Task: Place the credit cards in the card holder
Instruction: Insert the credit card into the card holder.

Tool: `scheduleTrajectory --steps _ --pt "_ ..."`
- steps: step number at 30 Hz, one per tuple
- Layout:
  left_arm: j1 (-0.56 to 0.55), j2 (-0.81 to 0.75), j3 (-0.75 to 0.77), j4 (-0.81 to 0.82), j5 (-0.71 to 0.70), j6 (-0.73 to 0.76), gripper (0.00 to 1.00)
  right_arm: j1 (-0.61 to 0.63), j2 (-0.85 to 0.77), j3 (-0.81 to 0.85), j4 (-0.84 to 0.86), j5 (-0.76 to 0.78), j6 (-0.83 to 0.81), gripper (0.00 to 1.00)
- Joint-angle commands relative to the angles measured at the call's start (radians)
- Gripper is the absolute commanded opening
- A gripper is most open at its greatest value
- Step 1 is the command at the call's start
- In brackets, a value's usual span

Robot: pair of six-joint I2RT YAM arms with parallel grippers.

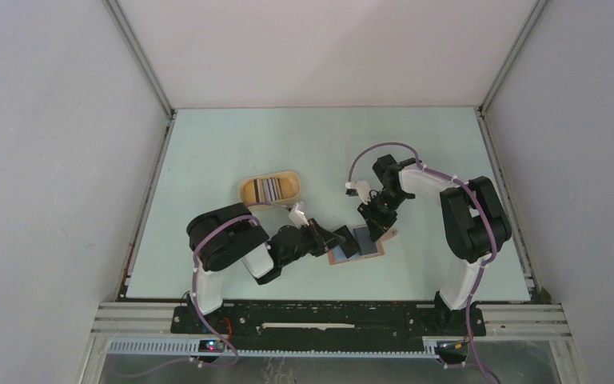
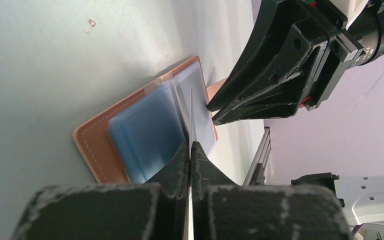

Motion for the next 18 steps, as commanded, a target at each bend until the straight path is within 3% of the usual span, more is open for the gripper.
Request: scheduleTrajectory --steps 1,18 --pt "-0.010 0.014 0.024 0.000 0.023 -0.014 0.00 0.012 0.008 0.031 -0.011 0.009 0.001 0.28" --pt "-0.011 0.040 0.067 -0.059 0.067 -0.030 0.00 0.012 -0.003 0.036 -0.016 -0.002 -0.004 0.29"
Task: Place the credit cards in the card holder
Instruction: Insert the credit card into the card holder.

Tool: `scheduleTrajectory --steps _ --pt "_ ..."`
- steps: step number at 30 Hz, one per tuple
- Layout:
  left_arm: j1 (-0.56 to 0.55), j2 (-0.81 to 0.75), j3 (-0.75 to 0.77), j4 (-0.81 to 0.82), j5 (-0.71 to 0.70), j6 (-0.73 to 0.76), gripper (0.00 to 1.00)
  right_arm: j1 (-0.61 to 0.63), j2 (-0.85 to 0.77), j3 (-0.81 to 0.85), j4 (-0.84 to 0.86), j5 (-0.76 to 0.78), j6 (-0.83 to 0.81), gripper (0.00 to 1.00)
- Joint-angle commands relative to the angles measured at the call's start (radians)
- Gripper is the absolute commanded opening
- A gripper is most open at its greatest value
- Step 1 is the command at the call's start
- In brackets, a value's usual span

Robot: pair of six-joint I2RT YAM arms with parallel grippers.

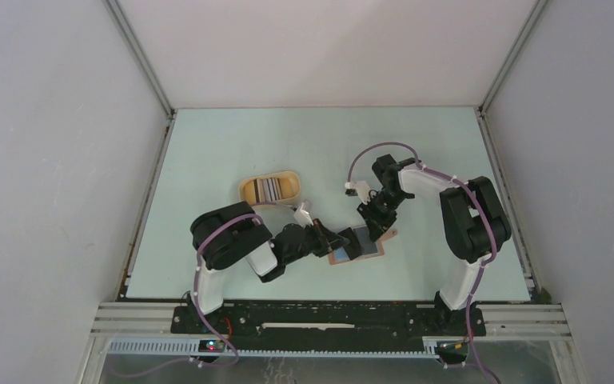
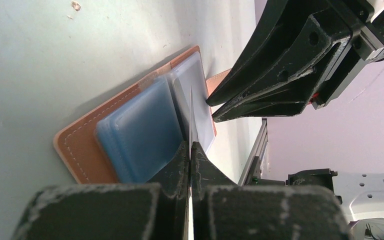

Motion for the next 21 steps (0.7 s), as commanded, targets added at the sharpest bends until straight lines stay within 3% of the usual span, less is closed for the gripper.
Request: scheduleTrajectory --steps 1,14,21 --pt "-0.006 0.013 0.029 -0.028 0.020 0.002 0.00 0.007 -0.006 0.031 -0.013 -0.007 -0.004 0.30" --pt "-0.005 0.016 0.052 -0.100 0.034 0.003 0.00 0.000 -0.072 0.030 -0.004 -0.036 -0.010 0.33" --pt "-0.004 0.023 0.077 -0.140 0.053 0.007 0.01 -0.023 -0.137 0.017 0.028 -0.159 -0.008 0.34"
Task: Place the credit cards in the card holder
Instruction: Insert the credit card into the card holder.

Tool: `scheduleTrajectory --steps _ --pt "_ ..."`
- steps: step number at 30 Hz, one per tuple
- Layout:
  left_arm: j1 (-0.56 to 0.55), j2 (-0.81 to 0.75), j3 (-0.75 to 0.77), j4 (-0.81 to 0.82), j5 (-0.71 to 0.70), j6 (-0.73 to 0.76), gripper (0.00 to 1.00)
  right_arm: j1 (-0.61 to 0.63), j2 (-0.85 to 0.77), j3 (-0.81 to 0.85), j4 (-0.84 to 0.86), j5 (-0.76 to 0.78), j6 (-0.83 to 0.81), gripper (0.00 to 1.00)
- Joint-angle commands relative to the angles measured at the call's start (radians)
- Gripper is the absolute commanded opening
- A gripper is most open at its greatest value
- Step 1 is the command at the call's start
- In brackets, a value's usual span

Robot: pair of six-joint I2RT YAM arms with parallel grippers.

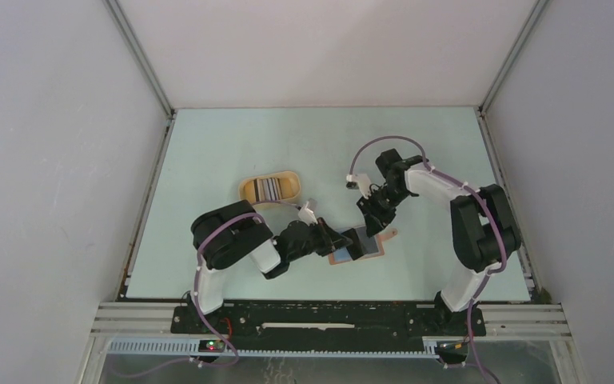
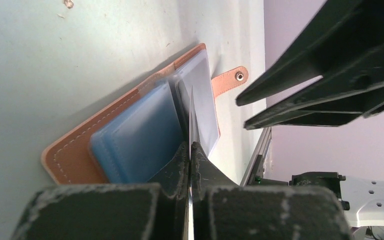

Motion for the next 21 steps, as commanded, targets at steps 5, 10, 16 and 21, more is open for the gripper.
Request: scheduleTrajectory --steps 5,10,16,21 --pt "-0.004 0.017 0.027 -0.077 0.021 0.006 0.04 -0.042 -0.069 0.011 0.076 -0.201 0.048 0.34" --pt "-0.001 0.010 0.024 -0.099 0.031 -0.009 0.06 -0.042 -0.067 -0.012 0.168 -0.197 0.124 0.34" --pt "0.008 0.016 0.018 -0.104 0.045 -0.021 0.08 -0.039 -0.020 -0.014 0.250 -0.235 0.222 0.32" --pt "0.015 0.019 0.029 -0.123 0.057 -0.023 0.10 -0.023 0.048 0.022 0.237 -0.269 0.259 0.25"
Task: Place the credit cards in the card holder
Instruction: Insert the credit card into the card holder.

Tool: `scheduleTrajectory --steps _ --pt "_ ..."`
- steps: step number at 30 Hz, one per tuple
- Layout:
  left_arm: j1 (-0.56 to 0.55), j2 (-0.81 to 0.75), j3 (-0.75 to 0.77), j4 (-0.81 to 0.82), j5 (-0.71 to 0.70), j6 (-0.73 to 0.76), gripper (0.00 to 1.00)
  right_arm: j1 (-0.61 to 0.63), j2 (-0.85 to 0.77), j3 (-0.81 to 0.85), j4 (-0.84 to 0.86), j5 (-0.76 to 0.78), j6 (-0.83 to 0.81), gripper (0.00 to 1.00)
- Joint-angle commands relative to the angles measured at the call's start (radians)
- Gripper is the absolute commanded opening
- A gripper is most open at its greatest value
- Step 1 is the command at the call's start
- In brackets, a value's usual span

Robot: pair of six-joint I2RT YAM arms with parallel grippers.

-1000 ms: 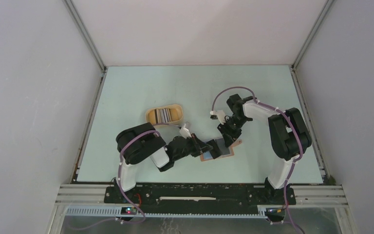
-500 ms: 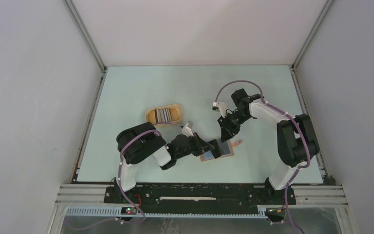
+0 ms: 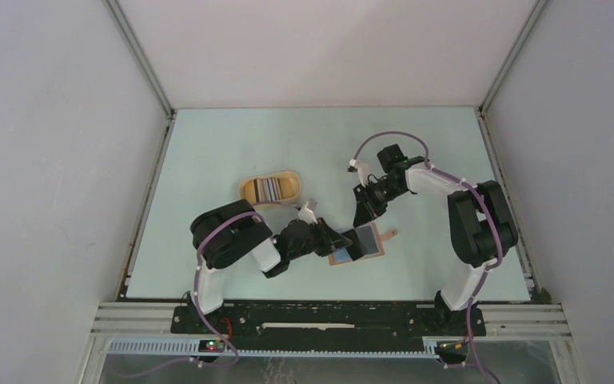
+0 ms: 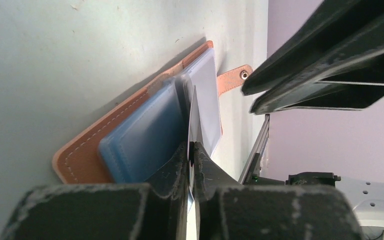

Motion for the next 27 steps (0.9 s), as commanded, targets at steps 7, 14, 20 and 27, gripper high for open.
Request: scheduleTrajectory --steps 7,14,20,27 --pt "0.010 0.017 0.027 -0.108 0.039 0.009 0.12 0.047 0.100 0.063 0.008 -0.044 0.058 0.22" --pt "0.019 0.018 0.031 -0.114 0.049 0.006 0.17 0.059 0.125 0.078 0.001 -0.008 0.057 0.21" --pt "0.024 0.014 0.035 -0.118 0.056 0.006 0.22 0.060 0.160 0.092 -0.025 0.024 0.049 0.19" --pt "0.029 0.006 0.029 -0.117 0.060 0.007 0.26 0.062 0.162 0.093 -0.031 0.079 0.047 0.18"
